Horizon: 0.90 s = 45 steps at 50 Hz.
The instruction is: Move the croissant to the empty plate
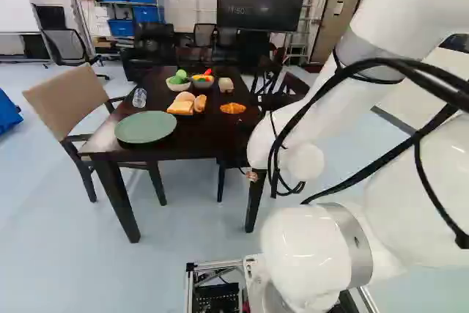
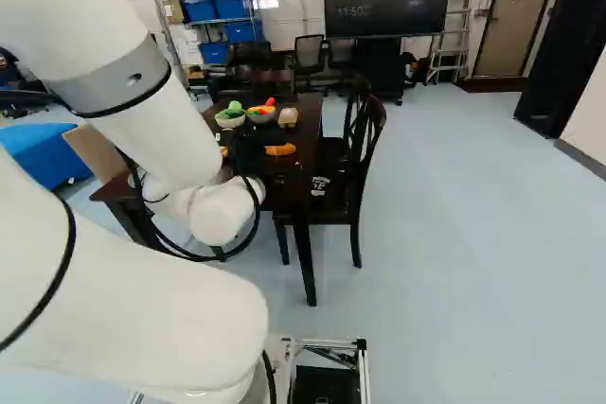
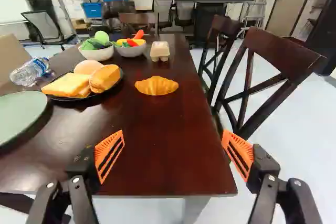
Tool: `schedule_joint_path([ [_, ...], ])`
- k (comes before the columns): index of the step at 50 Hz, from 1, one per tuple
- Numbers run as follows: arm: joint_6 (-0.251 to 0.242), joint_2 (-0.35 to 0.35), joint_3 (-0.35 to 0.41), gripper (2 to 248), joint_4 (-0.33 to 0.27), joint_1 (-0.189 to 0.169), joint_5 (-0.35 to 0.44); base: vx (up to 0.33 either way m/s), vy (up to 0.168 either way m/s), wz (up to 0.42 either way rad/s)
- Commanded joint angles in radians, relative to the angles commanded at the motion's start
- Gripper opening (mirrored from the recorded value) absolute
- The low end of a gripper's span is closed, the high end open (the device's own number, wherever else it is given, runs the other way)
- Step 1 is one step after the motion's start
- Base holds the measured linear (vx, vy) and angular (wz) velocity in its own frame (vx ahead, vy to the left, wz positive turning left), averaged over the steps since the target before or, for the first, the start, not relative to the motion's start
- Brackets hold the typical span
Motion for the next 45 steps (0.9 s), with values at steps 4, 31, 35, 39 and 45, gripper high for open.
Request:
schedule_joint_path([
  [4, 0.0, 0.0, 0.0, 247, 0.0, 0.0, 0.0, 0.069, 0.032, -0.012],
  [31, 0.0, 0.0, 0.0, 247, 0.0, 0.0, 0.0, 0.068, 0.034, -0.01],
  [35, 0.0, 0.0, 0.0, 247, 0.0, 0.0, 0.0, 0.057, 0.038, -0.009],
  [39, 0.0, 0.0, 0.0, 247, 0.0, 0.0, 0.0, 0.052, 0.032, -0.008],
  [45, 0.0, 0.0, 0.0, 247, 0.0, 0.0, 0.0, 0.049, 0.031, -0.009],
])
